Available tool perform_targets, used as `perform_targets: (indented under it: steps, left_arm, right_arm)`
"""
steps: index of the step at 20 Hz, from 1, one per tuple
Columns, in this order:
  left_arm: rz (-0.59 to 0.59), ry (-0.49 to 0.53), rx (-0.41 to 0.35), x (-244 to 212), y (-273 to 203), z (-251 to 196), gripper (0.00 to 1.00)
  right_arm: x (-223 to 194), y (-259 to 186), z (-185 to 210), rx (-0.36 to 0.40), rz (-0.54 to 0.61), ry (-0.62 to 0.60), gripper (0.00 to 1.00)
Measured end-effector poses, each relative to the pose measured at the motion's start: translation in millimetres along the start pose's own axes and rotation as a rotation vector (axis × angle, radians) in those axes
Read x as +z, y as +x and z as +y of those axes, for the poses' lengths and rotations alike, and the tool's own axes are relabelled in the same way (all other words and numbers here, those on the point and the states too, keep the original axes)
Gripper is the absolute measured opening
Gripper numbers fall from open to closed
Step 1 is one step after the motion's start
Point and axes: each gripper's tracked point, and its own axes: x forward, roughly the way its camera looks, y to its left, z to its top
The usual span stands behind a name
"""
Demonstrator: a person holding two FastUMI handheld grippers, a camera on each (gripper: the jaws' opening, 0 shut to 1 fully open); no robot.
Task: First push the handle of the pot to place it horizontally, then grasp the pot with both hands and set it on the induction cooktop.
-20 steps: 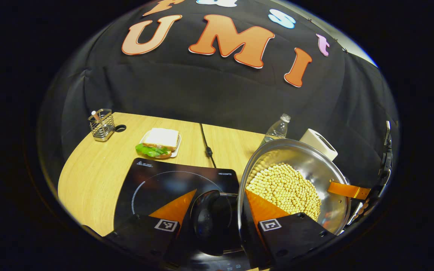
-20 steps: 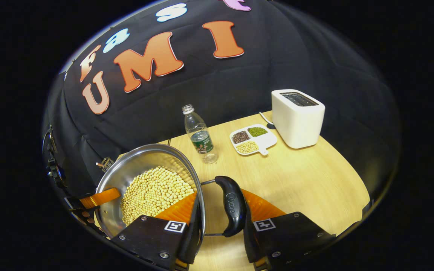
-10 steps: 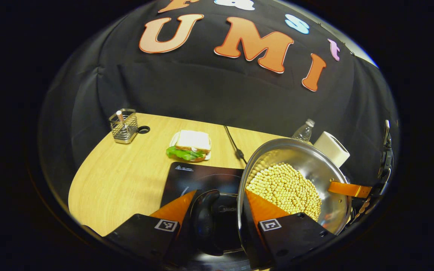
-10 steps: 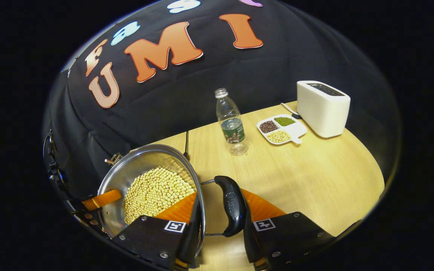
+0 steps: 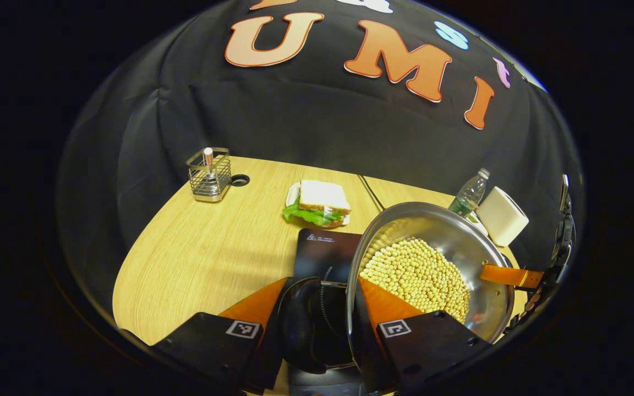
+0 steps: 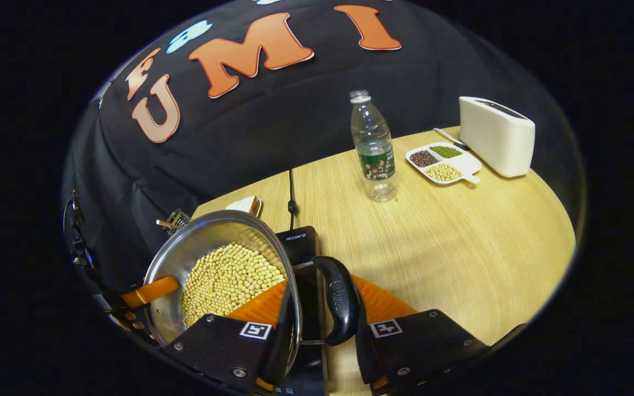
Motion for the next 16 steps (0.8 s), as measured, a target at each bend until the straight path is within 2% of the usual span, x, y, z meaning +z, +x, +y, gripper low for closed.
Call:
perform_targets:
  steps: [2,3,4,5,7,8,9,10,11,12,14,15,16]
  left_arm:
    - [0.007,0.0,0.006,-3,3,7,0.61]
    - [0.01,0.002,0.008,-5,6,12,0.64]
    - [0.008,-0.009,0.004,-4,6,13,0.61]
    - [0.003,-0.005,0.001,-4,7,14,0.64]
    - [-0.005,-0.003,-0.002,-2,6,16,0.67]
    - [-0.002,-0.004,-0.008,-3,6,16,0.64]
    - [0.004,-0.004,-0.009,-5,8,18,0.68]
    - [0.01,-0.008,-0.009,-7,9,19,0.63]
    - [0.017,-0.021,-0.007,-10,11,20,0.67]
    - [0.035,-0.03,0.01,-15,10,24,0.65]
    - [-0.017,-0.021,0.015,-1,-1,25,0.76]
    - [-0.043,-0.007,0.026,6,-10,25,0.76]
    - [-0.094,0.018,0.053,22,-22,27,0.78]
  right_arm:
    - [-5,6,6,0.004,0.008,0.007,0.51]
    - [-8,8,7,0.006,0.014,0.008,0.51]
    - [-4,9,9,0.006,-0.002,0.006,0.46]
    - [-5,9,10,0.005,-0.003,0.003,0.51]
    - [-6,11,12,0.009,-0.001,-0.003,0.51]
    - [-6,11,12,0.008,-0.002,-0.002,0.51]
    - [-4,11,12,0.01,-0.009,-0.004,0.53]
    - [-3,12,13,0.016,-0.012,-0.005,0.55]
    - [-3,12,16,0.024,-0.009,-0.002,0.56]
    - [-2,11,19,0.034,-0.01,0.006,0.59]
    - [11,5,13,0.014,-0.057,-0.004,0.64]
    - [18,-3,7,-0.001,-0.08,-0.015,0.69]
    - [25,-10,0,-0.019,-0.104,-0.028,0.8]
